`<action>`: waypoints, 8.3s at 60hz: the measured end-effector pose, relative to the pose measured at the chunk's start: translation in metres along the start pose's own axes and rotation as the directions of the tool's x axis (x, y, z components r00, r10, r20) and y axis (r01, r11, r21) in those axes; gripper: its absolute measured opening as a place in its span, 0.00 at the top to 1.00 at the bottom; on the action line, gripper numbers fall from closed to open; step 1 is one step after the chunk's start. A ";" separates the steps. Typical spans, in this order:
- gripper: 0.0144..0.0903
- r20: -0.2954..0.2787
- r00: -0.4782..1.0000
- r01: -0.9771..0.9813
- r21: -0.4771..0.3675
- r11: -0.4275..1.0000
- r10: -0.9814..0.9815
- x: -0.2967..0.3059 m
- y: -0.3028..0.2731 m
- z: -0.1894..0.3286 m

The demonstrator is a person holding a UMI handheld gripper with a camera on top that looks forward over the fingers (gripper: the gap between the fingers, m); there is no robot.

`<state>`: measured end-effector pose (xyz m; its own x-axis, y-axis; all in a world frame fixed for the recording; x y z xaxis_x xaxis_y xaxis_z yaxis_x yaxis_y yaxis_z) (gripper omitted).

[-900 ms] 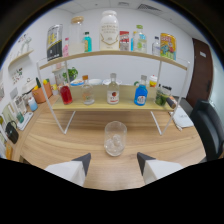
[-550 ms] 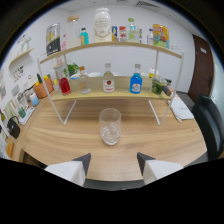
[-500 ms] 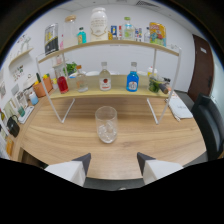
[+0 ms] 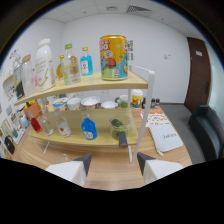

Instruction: Make me a cup of Mojito.

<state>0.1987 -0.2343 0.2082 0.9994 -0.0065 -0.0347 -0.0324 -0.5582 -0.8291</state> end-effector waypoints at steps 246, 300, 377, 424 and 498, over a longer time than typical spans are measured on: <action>0.95 -0.038 0.999 -0.033 -0.206 0.978 0.026 0.081 0.192 0.085; 0.06 0.016 1.000 0.022 0.110 0.994 -0.024 -0.130 0.113 -0.049; 0.74 0.003 1.000 0.019 0.153 0.988 -0.019 -0.155 -0.048 0.100; 0.74 -0.412 0.622 0.720 -0.034 0.694 -0.666 -0.043 0.013 0.033; 0.74 -0.301 0.799 0.598 0.305 0.741 -0.521 -0.061 -0.061 -0.013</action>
<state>0.1403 -0.2101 0.2682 0.8195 0.0355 0.5719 0.5692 -0.1647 -0.8055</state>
